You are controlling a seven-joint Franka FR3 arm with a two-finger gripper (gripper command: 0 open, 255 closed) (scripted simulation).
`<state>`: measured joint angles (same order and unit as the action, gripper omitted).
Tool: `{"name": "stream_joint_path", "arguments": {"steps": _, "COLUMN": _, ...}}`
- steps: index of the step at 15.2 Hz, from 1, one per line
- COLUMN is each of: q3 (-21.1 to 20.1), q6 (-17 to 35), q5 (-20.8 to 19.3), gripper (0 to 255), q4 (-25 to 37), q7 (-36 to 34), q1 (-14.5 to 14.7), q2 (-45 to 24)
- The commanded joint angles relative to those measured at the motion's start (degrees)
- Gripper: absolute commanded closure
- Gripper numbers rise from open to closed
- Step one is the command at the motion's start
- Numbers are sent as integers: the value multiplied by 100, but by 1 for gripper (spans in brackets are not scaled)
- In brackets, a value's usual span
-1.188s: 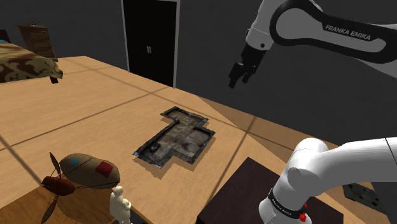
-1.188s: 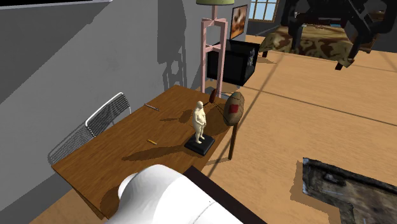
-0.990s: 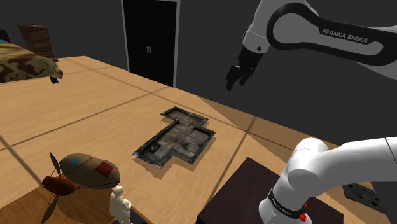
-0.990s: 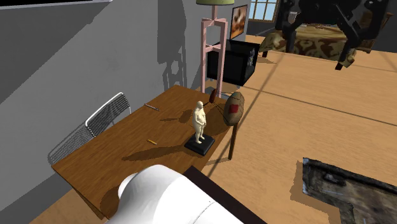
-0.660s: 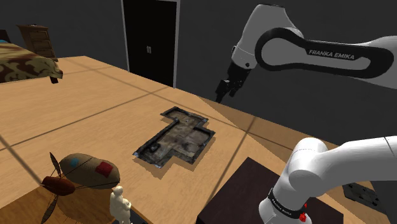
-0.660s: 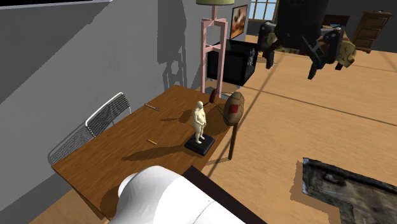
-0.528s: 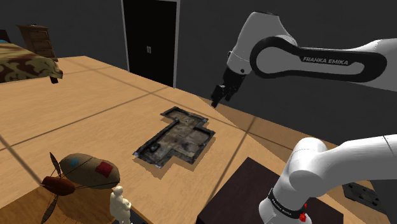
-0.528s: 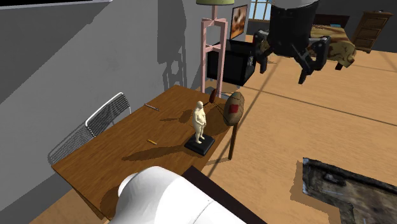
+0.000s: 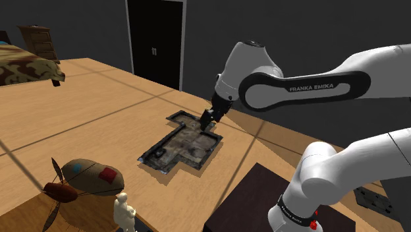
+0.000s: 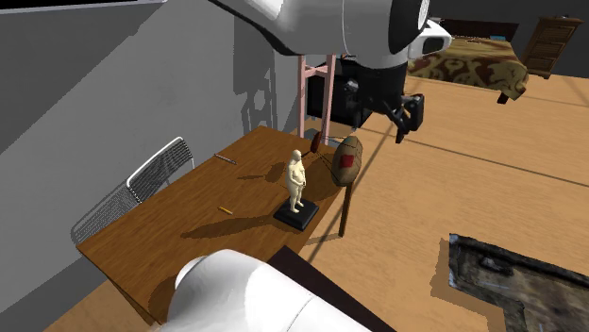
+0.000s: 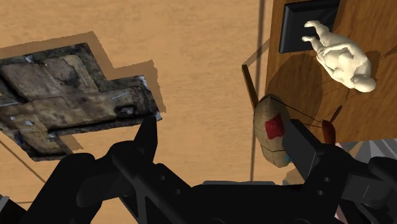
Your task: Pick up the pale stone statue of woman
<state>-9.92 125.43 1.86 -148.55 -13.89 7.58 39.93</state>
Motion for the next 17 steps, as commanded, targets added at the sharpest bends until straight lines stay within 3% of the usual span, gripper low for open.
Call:
{"name": "stream_joint_path", "arguments": {"steps": 1, "q3": -140, "q6": 474, "q5": 66, "gripper": 0, "q4": -190, "q7": -95, "q1": 78, "q2": -219}}
{"name": "stream_joint_path", "arguments": {"steps": 7, "q3": -637, "q6": 1758, "q5": 125, "gripper": 0, "q4": -354, "q7": -457, "q1": 214, "q2": -1192}}
{"name": "stream_joint_path", "arguments": {"steps": 11, "q3": -1046, "q6": 2590, "q5": -41, "gripper": 0, "q4": -295, "q7": -811, "q1": 164, "q2": -1985}}
{"name": "stream_joint_path", "arguments": {"steps": 14, "q3": -1423, "q6": 3168, "q5": -406, "gripper": 0, "q4": -162, "q7": -1231, "q1": -4, "q2": -2638}}
{"name": "stream_joint_path", "arguments": {"steps": 17, "q3": -1857, "q6": 3666, "q5": -1195, "gripper": 0, "q4": 59, "q7": -1951, "q1": -313, "q2": -3341}}
